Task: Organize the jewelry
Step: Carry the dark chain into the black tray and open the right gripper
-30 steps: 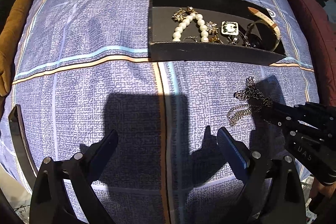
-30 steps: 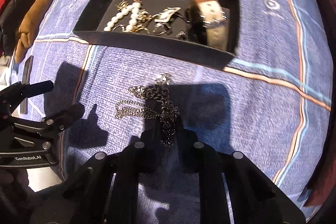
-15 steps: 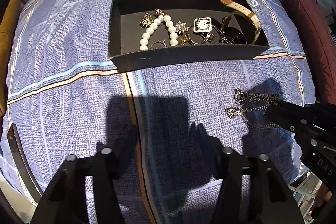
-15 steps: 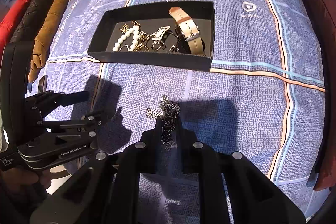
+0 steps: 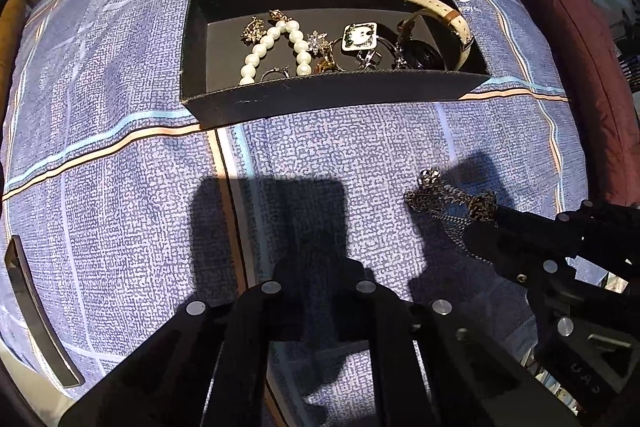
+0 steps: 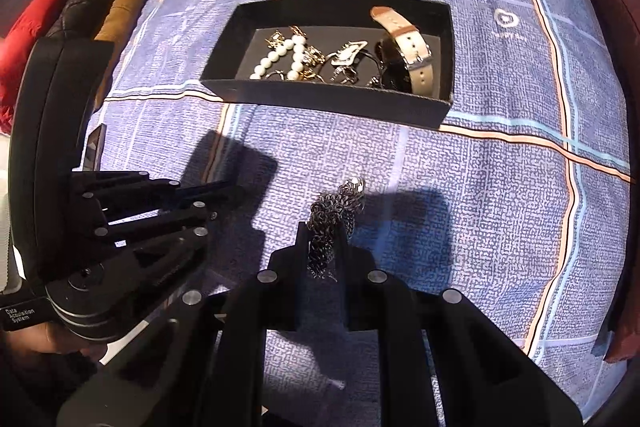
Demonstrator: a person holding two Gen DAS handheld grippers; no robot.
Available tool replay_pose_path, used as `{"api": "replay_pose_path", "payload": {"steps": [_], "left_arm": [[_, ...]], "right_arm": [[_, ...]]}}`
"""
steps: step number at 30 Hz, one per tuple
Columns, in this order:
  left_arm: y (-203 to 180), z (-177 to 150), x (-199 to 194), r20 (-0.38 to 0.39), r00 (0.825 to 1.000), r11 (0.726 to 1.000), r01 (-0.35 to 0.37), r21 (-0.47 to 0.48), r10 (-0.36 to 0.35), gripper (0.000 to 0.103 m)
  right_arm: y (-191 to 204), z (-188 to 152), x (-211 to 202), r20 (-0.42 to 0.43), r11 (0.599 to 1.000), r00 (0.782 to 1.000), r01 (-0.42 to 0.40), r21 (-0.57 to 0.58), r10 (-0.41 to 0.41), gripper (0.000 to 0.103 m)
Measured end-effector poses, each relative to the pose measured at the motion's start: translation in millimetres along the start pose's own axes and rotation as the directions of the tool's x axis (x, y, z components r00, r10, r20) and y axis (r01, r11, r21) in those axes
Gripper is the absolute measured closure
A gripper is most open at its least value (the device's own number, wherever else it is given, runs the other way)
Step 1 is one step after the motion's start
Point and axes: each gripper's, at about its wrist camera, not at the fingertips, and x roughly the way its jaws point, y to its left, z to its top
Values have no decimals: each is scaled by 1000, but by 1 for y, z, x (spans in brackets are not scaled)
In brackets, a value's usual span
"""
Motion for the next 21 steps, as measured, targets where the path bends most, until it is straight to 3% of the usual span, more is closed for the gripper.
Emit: {"api": "replay_pose_path", "payload": {"steps": [9, 21], "left_arm": [[3, 4, -36, 22, 1000, 1000, 9, 22, -9, 97], [0, 13, -90, 121, 993, 998, -1, 56, -6, 97]], "right_arm": [[4, 4, -34, 52, 1000, 998, -21, -14, 22, 90], [19, 25, -85, 152, 998, 987, -45, -42, 51, 90]]}}
